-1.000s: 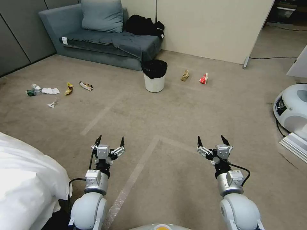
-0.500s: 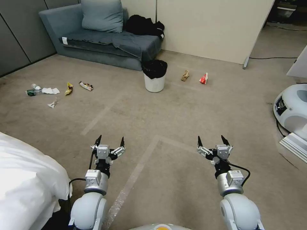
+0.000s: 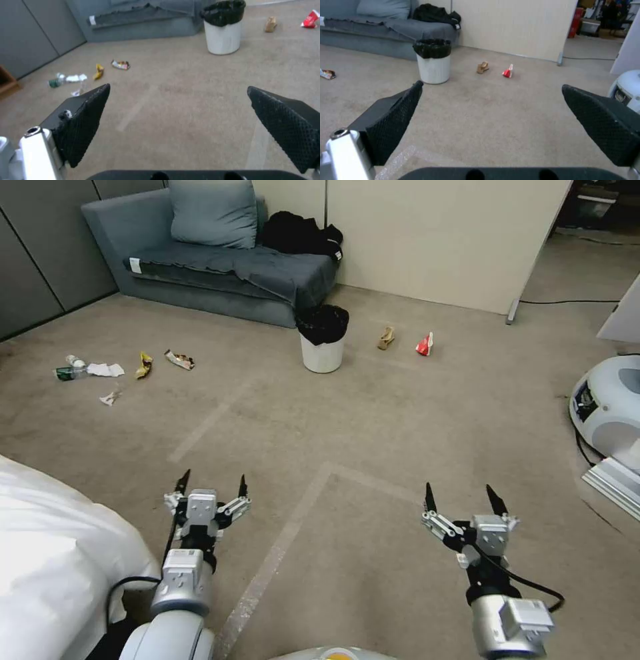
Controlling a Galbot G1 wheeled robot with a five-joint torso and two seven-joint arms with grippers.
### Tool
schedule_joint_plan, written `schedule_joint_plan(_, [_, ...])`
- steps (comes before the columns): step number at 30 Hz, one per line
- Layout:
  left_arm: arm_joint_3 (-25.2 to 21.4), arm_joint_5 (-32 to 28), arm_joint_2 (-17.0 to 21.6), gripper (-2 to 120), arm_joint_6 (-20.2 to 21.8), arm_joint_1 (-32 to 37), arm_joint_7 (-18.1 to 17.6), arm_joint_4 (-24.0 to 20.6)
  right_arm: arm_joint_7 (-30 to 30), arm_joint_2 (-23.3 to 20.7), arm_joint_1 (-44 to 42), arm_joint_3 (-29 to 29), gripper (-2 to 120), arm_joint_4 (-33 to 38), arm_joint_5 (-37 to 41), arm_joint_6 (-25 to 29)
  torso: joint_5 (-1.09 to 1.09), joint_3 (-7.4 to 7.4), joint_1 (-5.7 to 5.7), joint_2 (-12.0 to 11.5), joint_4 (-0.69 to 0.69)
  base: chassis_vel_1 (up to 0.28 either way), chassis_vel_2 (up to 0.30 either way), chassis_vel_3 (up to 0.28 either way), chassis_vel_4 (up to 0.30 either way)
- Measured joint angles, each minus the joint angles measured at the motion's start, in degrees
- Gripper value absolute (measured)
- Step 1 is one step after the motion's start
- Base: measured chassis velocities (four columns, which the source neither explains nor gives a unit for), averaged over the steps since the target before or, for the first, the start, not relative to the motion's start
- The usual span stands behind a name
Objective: Pick up the trash bin, then pick up the garbage from the floor and place it into the trash bin.
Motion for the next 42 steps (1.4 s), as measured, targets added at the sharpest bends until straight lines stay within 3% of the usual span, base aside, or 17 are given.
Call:
schedule_joint_plan(5, [0.96, 0.03, -0.11, 100, 0.19, 0.07, -0.02, -0.18, -0.07, 0.15, 0.10, 0.10, 100, 0.07, -0.07, 1.24, 0.00, 0.00, 0.00, 0.00, -0.02, 0.000, 0.000, 0.000, 0.000])
schedule_joint_plan(7, [1.34, 0.14, -0.19, 100, 0.17, 0.21, 0.05, -0.06, -1.02, 0.51, 1.56, 0.83, 100, -0.71, -0.07, 5.85, 0.01, 0.00, 0.00, 0.00, -0.01, 0.000, 0.000, 0.000, 0.000])
schedule_joint_plan(11, [1.59, 0.35, -0.21, 100, -0.01, 0.37, 0.21, 0.13, -1.48, 0.60, 2.24, 1.03, 100, -1.38, -0.13, 7.65, 0.01, 0.01, 0.00, 0.00, -0.01, 0.000, 0.000, 0.000, 0.000])
schedule_joint_plan(32, [3.15, 1.76, -0.23, 100, -0.99, 1.06, 0.64, 1.32, -2.03, 0.66, 2.69, 1.91, 100, -1.86, 0.32, 7.97, 0.01, 0.00, 0.00, 0.00, -0.02, -0.007, 0.005, 0.007, -0.006])
schedule_joint_plan(42, [3.32, 2.18, -0.09, 100, -1.08, 0.90, 0.70, 1.56, -2.07, 0.63, 2.85, 1.62, 100, -2.07, 0.18, 7.96, 0.00, 0.02, 0.00, -0.01, -0.02, -0.159, 0.174, 0.163, -0.171])
